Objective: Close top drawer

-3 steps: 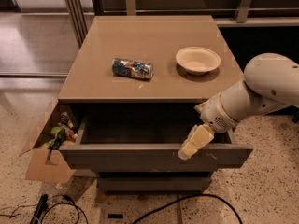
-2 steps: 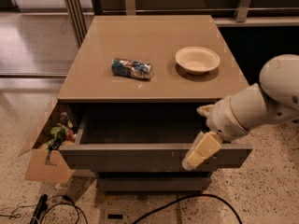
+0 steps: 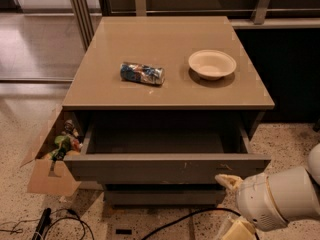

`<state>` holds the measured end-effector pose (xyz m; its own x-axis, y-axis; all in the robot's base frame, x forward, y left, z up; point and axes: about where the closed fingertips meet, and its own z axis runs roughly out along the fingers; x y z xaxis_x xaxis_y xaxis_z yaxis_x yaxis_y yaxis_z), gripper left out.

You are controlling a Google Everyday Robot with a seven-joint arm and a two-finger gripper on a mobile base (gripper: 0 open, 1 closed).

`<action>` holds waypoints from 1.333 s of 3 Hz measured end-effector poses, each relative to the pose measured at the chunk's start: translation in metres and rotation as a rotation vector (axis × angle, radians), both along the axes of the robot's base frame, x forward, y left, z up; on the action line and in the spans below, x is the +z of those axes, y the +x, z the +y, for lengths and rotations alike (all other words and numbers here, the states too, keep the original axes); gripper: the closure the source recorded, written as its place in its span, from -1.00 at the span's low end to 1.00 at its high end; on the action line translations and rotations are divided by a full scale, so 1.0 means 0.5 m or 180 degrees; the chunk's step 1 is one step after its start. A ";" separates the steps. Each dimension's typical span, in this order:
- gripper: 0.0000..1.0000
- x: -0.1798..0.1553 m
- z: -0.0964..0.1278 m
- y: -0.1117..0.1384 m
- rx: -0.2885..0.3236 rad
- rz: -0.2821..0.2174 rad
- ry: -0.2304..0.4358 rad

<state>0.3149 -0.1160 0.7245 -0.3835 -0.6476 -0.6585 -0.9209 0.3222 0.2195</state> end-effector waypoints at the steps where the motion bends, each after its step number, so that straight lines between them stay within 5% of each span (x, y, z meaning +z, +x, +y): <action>1: -0.42 -0.016 -0.009 -0.022 -0.0023 0.0058 -0.0013; 3: 0.51 -0.030 0.005 0.013 -0.0013 0.0000 -0.0135; 4: 0.96 -0.066 0.023 0.083 -0.0026 -0.0071 -0.0344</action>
Offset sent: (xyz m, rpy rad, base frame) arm -0.0064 -0.0032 -0.0069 -0.0102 0.0131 -0.0055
